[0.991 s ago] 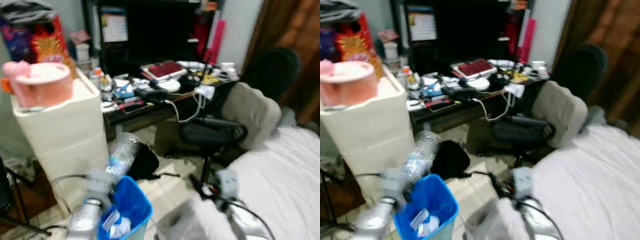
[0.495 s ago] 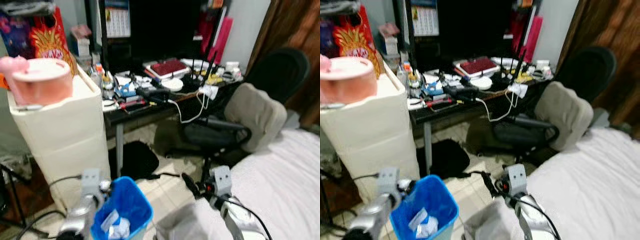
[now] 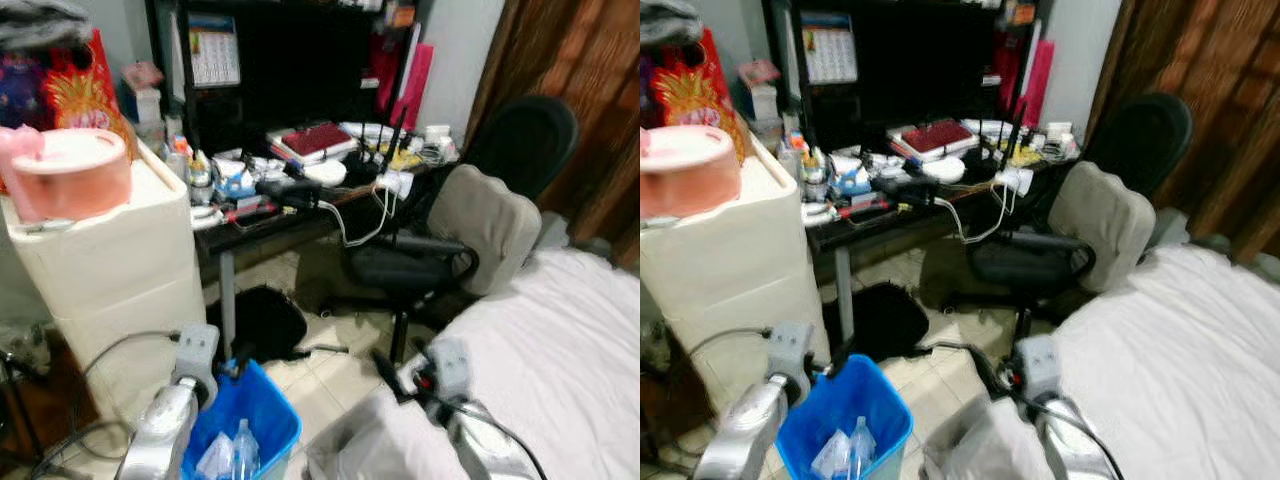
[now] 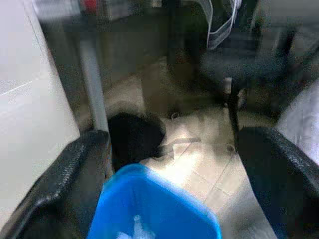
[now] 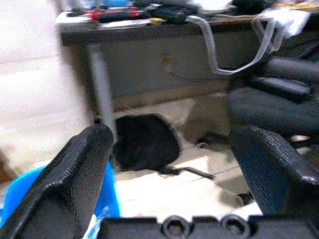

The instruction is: Clean up the room

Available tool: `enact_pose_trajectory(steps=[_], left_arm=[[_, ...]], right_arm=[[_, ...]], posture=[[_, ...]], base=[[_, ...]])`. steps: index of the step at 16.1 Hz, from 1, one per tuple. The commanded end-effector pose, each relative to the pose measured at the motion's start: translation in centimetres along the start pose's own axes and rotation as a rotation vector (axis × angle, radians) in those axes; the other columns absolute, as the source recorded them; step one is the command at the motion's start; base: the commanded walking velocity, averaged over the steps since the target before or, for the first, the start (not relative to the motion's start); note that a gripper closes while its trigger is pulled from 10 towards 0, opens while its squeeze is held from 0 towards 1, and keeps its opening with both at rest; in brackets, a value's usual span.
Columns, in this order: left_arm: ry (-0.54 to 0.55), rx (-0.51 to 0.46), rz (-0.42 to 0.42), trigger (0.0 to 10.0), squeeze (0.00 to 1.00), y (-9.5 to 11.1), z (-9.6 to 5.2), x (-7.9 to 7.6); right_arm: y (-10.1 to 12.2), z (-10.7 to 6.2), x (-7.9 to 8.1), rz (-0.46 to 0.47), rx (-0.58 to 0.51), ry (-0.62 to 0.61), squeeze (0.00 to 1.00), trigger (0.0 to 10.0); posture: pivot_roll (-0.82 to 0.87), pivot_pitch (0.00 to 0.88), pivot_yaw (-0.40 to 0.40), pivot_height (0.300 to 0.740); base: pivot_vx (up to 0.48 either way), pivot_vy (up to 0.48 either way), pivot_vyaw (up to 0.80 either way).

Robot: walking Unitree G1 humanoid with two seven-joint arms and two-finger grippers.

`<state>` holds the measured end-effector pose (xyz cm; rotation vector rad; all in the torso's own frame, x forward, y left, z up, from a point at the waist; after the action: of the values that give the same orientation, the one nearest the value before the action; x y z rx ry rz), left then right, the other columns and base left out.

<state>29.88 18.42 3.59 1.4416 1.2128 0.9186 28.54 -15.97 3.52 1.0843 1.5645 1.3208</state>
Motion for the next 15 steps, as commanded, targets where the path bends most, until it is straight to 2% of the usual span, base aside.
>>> enact_pose_trajectory(steps=[1,2,3,4,5,10,12,13,15], left_arm=[[-0.116,-0.181,0.035,10.0,0.00,4.1,-0.9,-3.1],[-0.116,-0.181,0.035,10.0,0.00,4.1,-0.9,-3.1],[-0.188,-0.259,0.081,10.0,0.00,5.5,-2.5,-5.6],[-0.188,-0.259,0.081,10.0,0.00,5.5,-2.5,-5.6],[-0.164,-0.219,0.132,10.0,0.00,3.9,-1.7,-5.6],[-0.123,-0.155,0.096,10.0,0.00,3.3,-1.1,-4.7],[-0.103,-0.118,0.075,10.0,0.00,3.0,-1.1,-3.9],[-0.087,-0.103,0.094,10.0,0.00,2.7,-1.3,-3.6],[-0.076,-0.081,0.067,10.0,0.00,2.1,-1.3,-3.4]], right_arm=[[1.8,-0.9,-1.9,-0.054,-0.077,-0.092,0.00,10.0],[1.8,-0.9,-1.9,-0.054,-0.077,-0.092,0.00,10.0],[1.4,-1.8,-2.5,-0.050,-0.074,-0.139,0.00,10.0],[1.4,-1.8,-2.5,-0.050,-0.074,-0.139,0.00,10.0],[0.5,-1.4,-2.5,-0.021,-0.040,-0.141,0.00,10.0],[0.8,-0.2,-2.5,-0.027,-0.025,-0.120,0.00,10.0],[1.7,0.7,-2.8,-0.020,-0.035,-0.123,0.00,10.0],[1.8,0.6,-2.8,-0.020,-0.044,-0.124,0.00,10.0],[1.5,0.4,-2.7,-0.013,-0.038,-0.126,0.00,10.0]], posture=[[0.11,0.000,-0.090,0.740],[0.11,0.000,-0.090,0.740],[0.11,0.000,-0.088,0.740],[0.11,0.000,-0.088,0.740],[0.10,0.000,-0.087,0.740],[0.07,0.000,-0.075,0.740],[0.07,0.000,-0.076,0.740],[0.08,0.000,-0.078,0.740],[0.08,0.000,-0.079,0.740]], base=[[0.000,0.000,0.00],[0.000,0.000,0.00],[0.000,0.000,0.00],[0.000,0.000,0.00],[0.000,0.000,-0.77],[0.000,0.000,-0.76],[0.000,-0.474,-0.76],[0.000,-0.461,-0.76],[0.126,-0.223,-0.76]])
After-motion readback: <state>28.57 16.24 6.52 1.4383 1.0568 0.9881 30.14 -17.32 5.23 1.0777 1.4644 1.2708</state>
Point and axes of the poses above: a point about 5 cm out from each wrist's last joint towards the gripper, its own z axis pointing out of the wrist towards the gripper, its own y axis along the axis of the wrist's last joint, x = y × z, the point moved 2 cm from there along z, pointing out of the wrist towards the gripper, and after that the axes turned 6 degrees about -z, right-handed, at the moved point
